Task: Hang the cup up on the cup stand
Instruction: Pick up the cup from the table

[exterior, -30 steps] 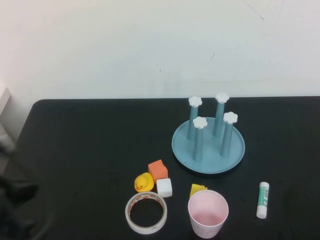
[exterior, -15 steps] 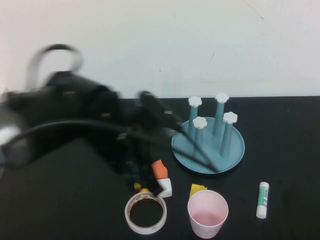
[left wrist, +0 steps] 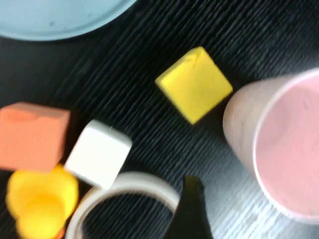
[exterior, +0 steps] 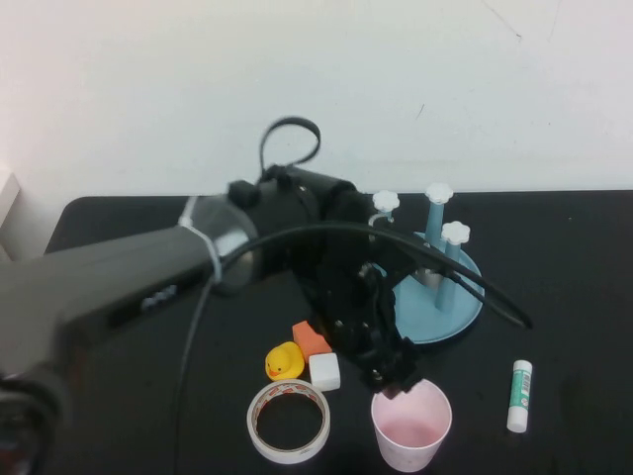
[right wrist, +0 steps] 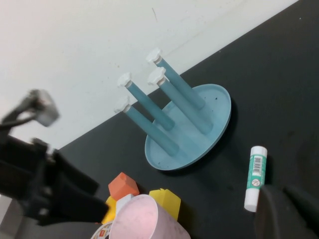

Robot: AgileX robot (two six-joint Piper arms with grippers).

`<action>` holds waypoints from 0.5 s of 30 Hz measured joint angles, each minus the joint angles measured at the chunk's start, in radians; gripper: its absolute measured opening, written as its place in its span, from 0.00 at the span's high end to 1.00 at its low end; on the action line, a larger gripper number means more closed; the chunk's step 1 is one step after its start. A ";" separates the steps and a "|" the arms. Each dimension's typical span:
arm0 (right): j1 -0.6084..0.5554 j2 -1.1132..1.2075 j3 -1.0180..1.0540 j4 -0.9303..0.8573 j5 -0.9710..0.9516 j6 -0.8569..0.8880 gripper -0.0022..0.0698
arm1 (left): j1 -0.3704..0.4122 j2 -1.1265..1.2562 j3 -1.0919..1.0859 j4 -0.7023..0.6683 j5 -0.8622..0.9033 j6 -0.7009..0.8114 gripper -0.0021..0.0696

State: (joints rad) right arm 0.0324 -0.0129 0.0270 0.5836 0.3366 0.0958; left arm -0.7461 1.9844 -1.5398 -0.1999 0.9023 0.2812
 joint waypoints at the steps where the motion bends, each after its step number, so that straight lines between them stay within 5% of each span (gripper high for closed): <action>1: 0.000 0.000 0.000 0.000 0.000 0.000 0.96 | 0.000 0.016 -0.002 -0.013 -0.010 0.000 0.25; 9: 0.000 0.000 0.000 0.000 0.000 -0.018 0.96 | 0.000 0.117 -0.007 -0.039 -0.050 -0.009 0.35; 15: 0.000 0.000 0.000 0.000 0.000 -0.023 0.96 | 0.000 0.150 -0.007 -0.032 -0.103 -0.046 0.56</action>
State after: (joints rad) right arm 0.0324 -0.0129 0.0270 0.5836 0.3366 0.0731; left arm -0.7461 2.1348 -1.5468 -0.2321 0.7991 0.2348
